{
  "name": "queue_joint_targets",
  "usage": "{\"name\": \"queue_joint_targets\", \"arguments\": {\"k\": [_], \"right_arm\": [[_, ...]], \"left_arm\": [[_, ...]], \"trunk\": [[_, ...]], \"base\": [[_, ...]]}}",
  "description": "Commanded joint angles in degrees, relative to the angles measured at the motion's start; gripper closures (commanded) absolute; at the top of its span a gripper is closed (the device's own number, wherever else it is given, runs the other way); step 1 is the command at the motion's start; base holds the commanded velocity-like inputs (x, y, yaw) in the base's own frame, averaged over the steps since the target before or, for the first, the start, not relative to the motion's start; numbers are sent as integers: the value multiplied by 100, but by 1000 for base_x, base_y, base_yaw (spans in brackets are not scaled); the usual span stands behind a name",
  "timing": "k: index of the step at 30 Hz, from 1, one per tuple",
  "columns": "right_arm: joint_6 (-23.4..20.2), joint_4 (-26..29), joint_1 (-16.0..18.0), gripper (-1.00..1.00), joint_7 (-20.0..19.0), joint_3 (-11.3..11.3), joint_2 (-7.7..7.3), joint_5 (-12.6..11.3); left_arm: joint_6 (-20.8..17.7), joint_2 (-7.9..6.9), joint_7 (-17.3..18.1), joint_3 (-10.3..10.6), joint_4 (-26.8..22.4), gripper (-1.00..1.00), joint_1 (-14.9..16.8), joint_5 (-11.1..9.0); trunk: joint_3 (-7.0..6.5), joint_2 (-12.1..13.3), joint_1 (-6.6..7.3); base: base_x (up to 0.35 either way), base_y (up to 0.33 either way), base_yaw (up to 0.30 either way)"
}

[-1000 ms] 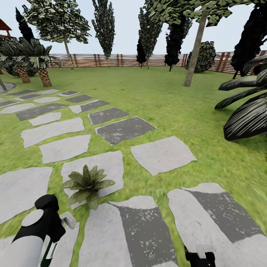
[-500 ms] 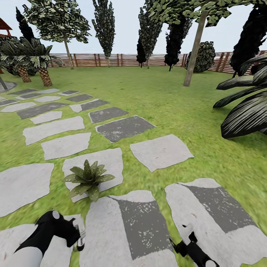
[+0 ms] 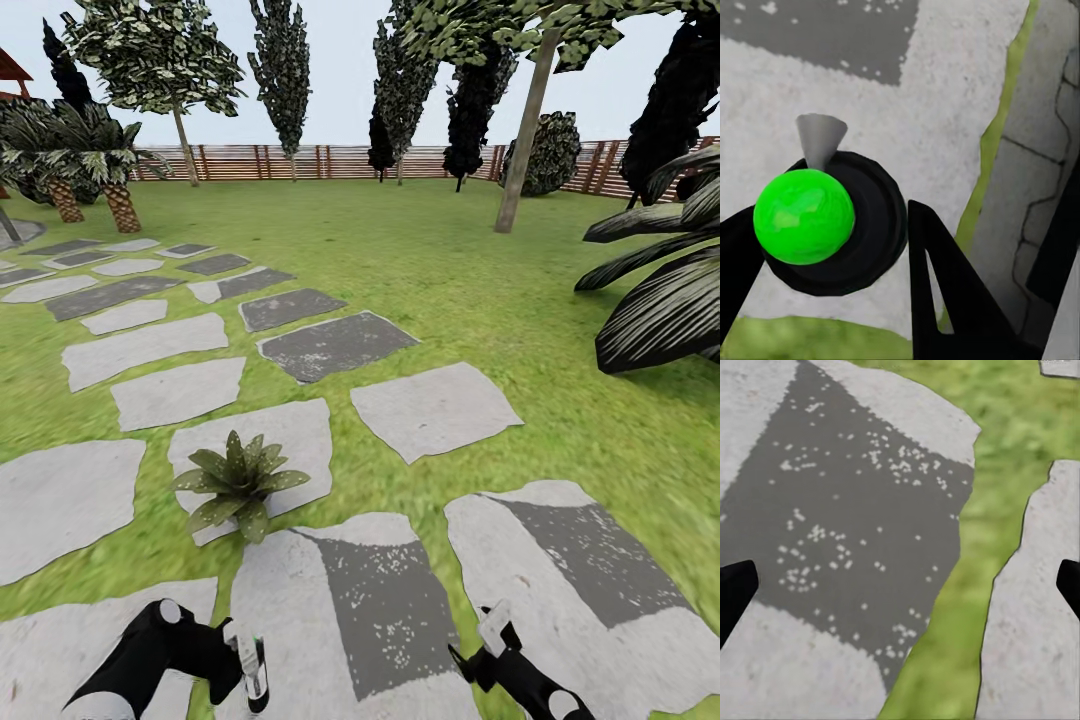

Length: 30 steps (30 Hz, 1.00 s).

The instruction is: Pick up the pesticide atomizer in the garden and spray insectifuge to fully cover both potted plants in the garden.

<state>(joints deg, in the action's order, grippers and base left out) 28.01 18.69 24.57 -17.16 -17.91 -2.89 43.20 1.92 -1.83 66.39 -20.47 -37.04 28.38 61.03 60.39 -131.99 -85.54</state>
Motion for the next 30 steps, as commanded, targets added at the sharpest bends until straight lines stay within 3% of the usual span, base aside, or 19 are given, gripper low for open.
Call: {"name": "queue_joint_targets", "arguments": {"k": [1,11,12,14,15,19,20,25,30], "right_arm": [[19,-3,4,-100,-61,-82,36,32],[-7,166,12,-100,-262,169,361,245],[-12,528,12,-100,-942,1091,461,252],[-20,812,13,-100,-1542,1154,463,257],[-63,1052,16,-100,-1951,1172,464,256],[-440,1532,23,-100,-2560,1190,470,251],[-474,1625,26,100,-2687,1192,485,251],[-505,1749,30,100,-3009,1193,559,250],[-513,1786,39,100,-3047,1223,817,255]], "left_arm": [[53,25,-8,-26,8,100,13,4],[347,89,-301,228,293,100,43,-331],[1022,92,-533,713,293,100,44,-382],[1039,99,-531,751,294,100,44,-369],[1044,116,-531,876,294,100,45,-357],[1038,144,-537,1374,294,100,45,-362],[1038,164,-538,1416,294,100,45,-360],[1036,243,-546,1481,294,100,45,-342],[1038,363,-572,1504,294,100,45,-332]], "trunk": [[5,-2,1],[5,-2,1],[5,-2,1],[5,-2,1],[5,-2,1],[5,-2,1],[5,-2,1],[5,-2,1],[5,-2,1]], "base": [[0,0,0],[0,0,0],[0,0,0],[0,0,0],[0,0,0],[0,0,0],[0,0,0],[0,0,0],[0,0,0]]}}
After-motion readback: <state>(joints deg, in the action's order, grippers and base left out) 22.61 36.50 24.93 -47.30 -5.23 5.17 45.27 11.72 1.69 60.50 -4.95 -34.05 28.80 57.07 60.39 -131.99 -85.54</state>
